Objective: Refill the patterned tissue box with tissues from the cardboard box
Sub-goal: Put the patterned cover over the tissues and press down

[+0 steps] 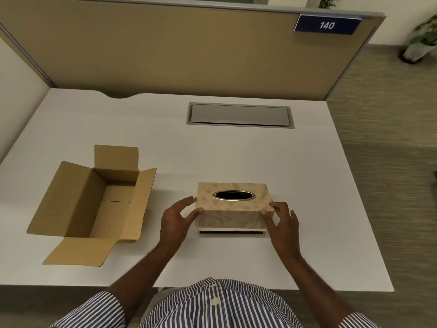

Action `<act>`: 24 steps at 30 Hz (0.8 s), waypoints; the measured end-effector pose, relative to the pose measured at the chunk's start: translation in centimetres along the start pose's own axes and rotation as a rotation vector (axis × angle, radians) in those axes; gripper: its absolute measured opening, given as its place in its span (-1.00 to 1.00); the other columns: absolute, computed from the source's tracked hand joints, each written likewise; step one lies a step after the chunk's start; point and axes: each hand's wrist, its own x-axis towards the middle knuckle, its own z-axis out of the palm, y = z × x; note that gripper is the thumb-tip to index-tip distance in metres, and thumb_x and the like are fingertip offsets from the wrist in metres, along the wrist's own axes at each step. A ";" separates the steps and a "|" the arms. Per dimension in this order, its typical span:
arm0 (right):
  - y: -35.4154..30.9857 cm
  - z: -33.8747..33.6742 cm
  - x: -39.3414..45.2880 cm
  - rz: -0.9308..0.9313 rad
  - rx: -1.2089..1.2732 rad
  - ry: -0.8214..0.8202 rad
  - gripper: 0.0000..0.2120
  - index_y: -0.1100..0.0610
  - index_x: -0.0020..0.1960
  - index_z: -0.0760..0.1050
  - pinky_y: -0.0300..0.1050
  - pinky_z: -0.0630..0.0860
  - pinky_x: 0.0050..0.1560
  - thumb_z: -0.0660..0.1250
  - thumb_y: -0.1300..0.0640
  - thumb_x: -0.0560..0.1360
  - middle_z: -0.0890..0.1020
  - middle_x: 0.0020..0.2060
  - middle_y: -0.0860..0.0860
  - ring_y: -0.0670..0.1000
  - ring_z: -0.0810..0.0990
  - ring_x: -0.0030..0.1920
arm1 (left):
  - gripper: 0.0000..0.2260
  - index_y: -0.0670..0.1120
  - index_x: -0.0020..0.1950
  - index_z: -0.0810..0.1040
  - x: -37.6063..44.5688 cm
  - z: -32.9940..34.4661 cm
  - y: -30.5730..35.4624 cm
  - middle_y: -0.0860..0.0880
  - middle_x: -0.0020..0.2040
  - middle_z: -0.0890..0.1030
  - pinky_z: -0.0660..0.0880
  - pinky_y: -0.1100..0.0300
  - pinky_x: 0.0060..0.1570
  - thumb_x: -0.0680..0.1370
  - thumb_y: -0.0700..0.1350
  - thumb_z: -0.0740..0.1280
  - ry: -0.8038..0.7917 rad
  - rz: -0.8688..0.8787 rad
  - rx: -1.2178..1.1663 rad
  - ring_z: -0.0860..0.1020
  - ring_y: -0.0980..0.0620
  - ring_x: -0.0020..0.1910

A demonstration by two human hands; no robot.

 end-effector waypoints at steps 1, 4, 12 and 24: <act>0.0 0.0 -0.1 -0.004 0.005 -0.006 -0.68 0.05 0.19 0.44 0.19 0.10 0.58 0.29 -0.13 0.57 0.67 0.20 -0.03 -0.02 0.64 0.19 | -0.52 0.06 0.24 0.66 -0.1 -0.1 0.0 0.11 0.25 0.65 0.47 0.43 -0.01 0.37 0.21 0.47 0.000 0.007 0.000 0.54 0.32 0.15; -0.2 0.0 -0.2 0.013 0.007 -0.001 -0.69 0.06 0.15 0.43 0.15 0.06 0.59 0.23 -0.15 0.57 0.67 0.20 -0.02 -0.02 0.64 0.19 | -0.54 0.06 0.24 0.66 -0.4 -0.1 -0.2 0.10 0.26 0.64 0.55 0.33 -0.03 0.39 0.19 0.47 0.008 0.028 0.003 0.55 0.24 0.21; -0.6 0.3 0.4 0.046 0.055 0.038 -0.84 0.08 0.14 0.45 0.35 0.36 0.38 0.34 0.05 0.62 0.68 0.12 -0.03 0.04 0.64 0.16 | -0.50 0.03 0.28 0.61 0.4 0.3 0.2 0.14 0.26 0.62 0.64 0.08 0.00 0.41 0.22 0.47 0.016 0.034 0.032 0.56 0.20 0.20; 0.0 0.9 0.7 -0.627 -0.123 0.099 -0.82 0.06 0.14 0.62 -0.05 0.50 0.22 0.35 0.09 0.57 0.68 0.11 -0.03 -0.08 0.55 0.20 | -0.63 0.01 0.19 0.67 6.2 0.3 3.1 0.06 0.25 0.66 0.50 0.10 0.27 0.46 0.16 0.49 -0.052 0.105 0.161 0.56 0.09 0.25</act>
